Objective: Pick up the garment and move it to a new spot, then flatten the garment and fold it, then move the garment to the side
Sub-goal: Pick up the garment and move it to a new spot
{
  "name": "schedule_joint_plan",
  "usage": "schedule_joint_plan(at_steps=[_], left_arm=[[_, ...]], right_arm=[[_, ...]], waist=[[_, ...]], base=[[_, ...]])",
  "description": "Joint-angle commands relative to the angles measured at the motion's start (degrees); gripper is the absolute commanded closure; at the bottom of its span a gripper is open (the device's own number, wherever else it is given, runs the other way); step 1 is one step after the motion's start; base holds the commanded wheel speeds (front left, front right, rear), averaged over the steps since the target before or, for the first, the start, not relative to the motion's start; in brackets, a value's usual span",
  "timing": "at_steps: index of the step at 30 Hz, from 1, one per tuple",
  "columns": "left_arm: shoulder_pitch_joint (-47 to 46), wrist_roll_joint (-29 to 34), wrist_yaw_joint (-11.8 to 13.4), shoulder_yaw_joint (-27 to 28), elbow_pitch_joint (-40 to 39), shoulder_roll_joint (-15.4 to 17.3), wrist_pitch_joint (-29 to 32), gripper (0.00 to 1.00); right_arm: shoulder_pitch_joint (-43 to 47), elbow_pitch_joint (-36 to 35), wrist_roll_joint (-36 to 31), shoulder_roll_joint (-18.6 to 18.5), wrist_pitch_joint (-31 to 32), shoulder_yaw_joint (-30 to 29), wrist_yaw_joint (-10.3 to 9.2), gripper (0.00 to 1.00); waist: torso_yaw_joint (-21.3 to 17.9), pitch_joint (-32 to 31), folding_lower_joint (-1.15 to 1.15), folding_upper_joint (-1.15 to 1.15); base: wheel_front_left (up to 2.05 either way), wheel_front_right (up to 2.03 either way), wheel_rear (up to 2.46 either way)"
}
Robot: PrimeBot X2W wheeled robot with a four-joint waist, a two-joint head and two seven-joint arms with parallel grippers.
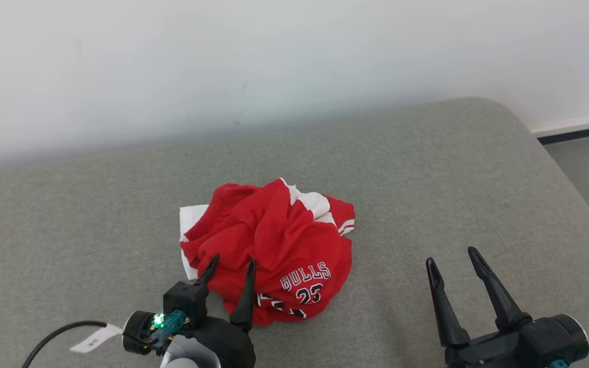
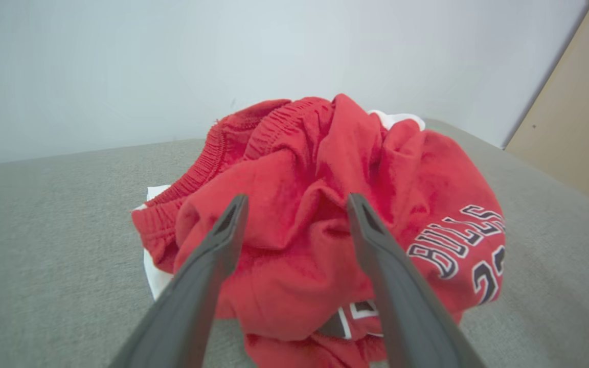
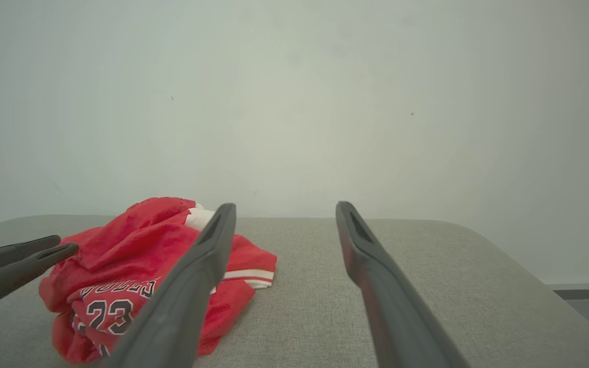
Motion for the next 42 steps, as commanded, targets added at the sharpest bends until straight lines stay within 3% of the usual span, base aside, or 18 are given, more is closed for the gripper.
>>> schedule_joint_plan(at_steps=[1,10,11,18,31,32,33,42], left_arm=[[1.4,-0.3,0.1,0.5,-1.3,0.0,-0.3,0.00],[-1.7,-0.3,0.4,-0.2,-3.8,-0.7,2.4,0.00],[-3.7,-0.6,0.3,-1.4,-3.1,-1.2,5.7,0.00],[-9.0,-1.2,0.7,-2.3,-0.3,-2.0,10.6,0.00],[-17.3,-2.1,-0.3,-2.4,8.8,-2.7,10.3,0.00],[-17.7,-2.1,-0.6,-2.4,9.2,-2.7,9.6,0.67],[-18.0,-2.0,-0.9,-2.5,9.6,-2.7,8.9,1.00],[-22.2,-4.3,-4.2,-1.9,7.1,-2.9,2.8,1.00]], right_arm=[[0.9,-0.3,0.2,-0.3,-0.1,-0.2,0.07,0.00],[0.5,0.0,0.6,-0.6,-0.1,0.9,0.07,0.00],[0.1,0.2,0.7,-0.6,-0.1,1.4,0.07,0.00],[0.0,0.4,0.8,-0.7,-0.1,1.5,0.07,0.00],[-2.3,0.2,0.9,0.2,-0.1,1.7,0.07,0.00],[-2.4,0.2,0.9,0.3,-0.1,1.6,0.07,0.00],[-2.5,0.2,0.8,0.4,-0.1,1.5,0.07,0.00],[-1.0,0.6,0.5,0.1,-0.1,0.6,0.07,0.00]], waist=[[1.4,-1.1,0.00,0.00],[1.2,-1.0,0.00,0.00],[0.2,-0.5,0.00,0.00],[-2.2,0.7,0.00,0.00],[-4.6,5.1,0.00,0.00],[-4.6,5.3,0.00,0.00],[-4.6,5.4,0.00,0.00],[-2.7,2.7,0.00,0.00]], base=[[0.00,0.00,0.00],[0.00,0.00,0.00],[0.00,0.00,0.00],[0.00,0.00,0.00],[0.00,0.00,0.00],[0.00,0.00,0.00],[0.00,0.00,0.00],[0.00,0.00,0.00]])
